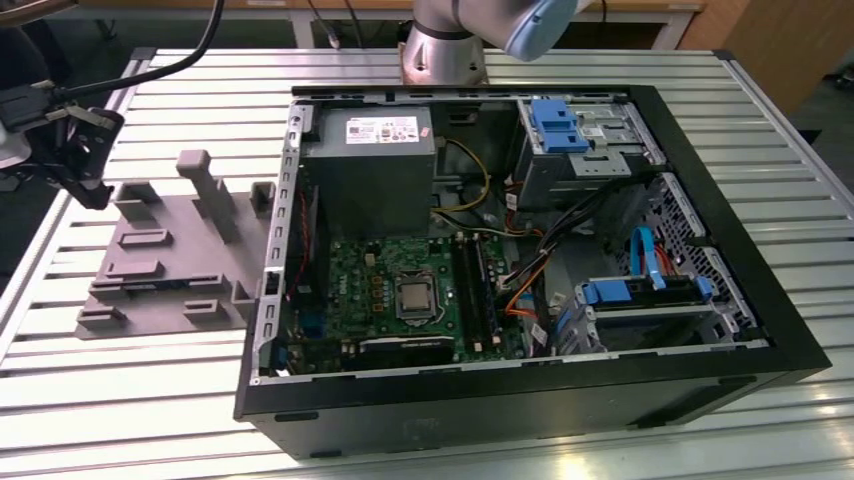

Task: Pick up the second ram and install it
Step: 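Reach for the second ram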

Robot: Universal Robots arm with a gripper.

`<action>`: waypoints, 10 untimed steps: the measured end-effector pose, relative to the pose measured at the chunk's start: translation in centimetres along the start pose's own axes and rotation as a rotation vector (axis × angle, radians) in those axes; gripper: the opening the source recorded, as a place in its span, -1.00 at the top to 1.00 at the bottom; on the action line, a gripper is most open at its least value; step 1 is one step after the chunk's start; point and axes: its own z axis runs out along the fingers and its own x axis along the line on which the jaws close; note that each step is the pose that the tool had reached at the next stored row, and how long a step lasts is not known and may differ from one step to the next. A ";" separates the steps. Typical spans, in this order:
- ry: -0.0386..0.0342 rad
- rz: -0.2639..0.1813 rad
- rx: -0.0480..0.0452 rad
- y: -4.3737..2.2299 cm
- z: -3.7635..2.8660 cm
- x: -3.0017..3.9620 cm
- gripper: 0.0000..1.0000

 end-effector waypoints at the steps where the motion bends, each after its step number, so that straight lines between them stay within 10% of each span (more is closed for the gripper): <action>1: 0.0000 0.000 0.0000 0.02 0.08 0.12 0.79; 10: 0.0000 0.000 0.0004 0.12 0.88 0.96 0.79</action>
